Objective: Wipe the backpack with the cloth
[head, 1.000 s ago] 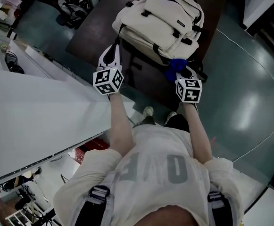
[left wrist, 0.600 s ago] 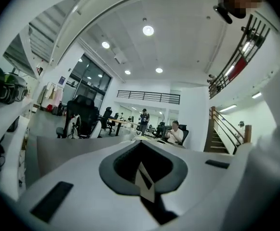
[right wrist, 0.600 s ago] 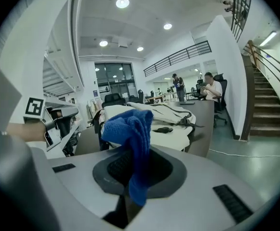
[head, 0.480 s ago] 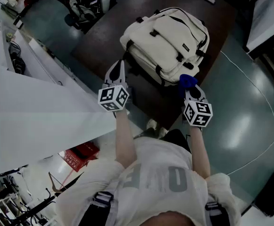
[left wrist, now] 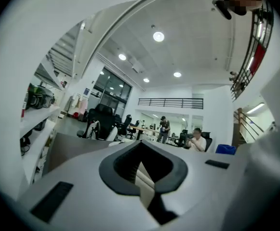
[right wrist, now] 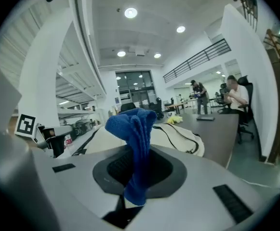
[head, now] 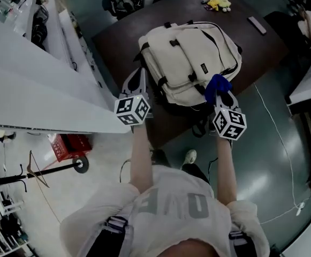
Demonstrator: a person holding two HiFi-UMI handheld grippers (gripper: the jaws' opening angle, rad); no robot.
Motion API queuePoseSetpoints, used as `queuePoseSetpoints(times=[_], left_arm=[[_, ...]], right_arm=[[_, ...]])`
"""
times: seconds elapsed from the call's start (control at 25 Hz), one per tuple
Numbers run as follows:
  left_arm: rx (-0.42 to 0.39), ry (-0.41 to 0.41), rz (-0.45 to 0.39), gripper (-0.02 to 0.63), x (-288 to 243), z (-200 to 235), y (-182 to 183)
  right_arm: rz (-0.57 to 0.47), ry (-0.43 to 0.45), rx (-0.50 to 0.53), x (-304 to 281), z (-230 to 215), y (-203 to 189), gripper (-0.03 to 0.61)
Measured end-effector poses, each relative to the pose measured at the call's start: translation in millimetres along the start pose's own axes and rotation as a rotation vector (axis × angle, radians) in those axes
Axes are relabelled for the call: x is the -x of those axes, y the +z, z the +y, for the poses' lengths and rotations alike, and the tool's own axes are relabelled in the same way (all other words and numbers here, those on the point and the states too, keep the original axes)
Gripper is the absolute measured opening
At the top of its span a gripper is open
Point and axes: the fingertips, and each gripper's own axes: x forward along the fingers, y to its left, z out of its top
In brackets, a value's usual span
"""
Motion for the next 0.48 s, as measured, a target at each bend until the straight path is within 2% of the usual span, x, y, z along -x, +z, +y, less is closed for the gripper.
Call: queuePoseSetpoints(times=[0.08, 0.28, 0.48], left_arm=[[0.005, 0.04, -0.011, 0.005, 7.9, -18.6, -0.8], [-0.072, 0.027, -0.019, 0.003, 12.5, -57.5, 10.2], [-0.045, 0.095, -0.067, 0.005, 8.3, -60.1, 26.6]], right_arm=[[0.004, 0.082, 0.054, -8.3, -1.2, 14.9, 0.041], [-0.032, 0.221, 0.131, -36.6, 10.8, 48.4, 0.042], [-0.04, 0.333, 0.183, -61.4, 35.3, 62.0, 0.041]])
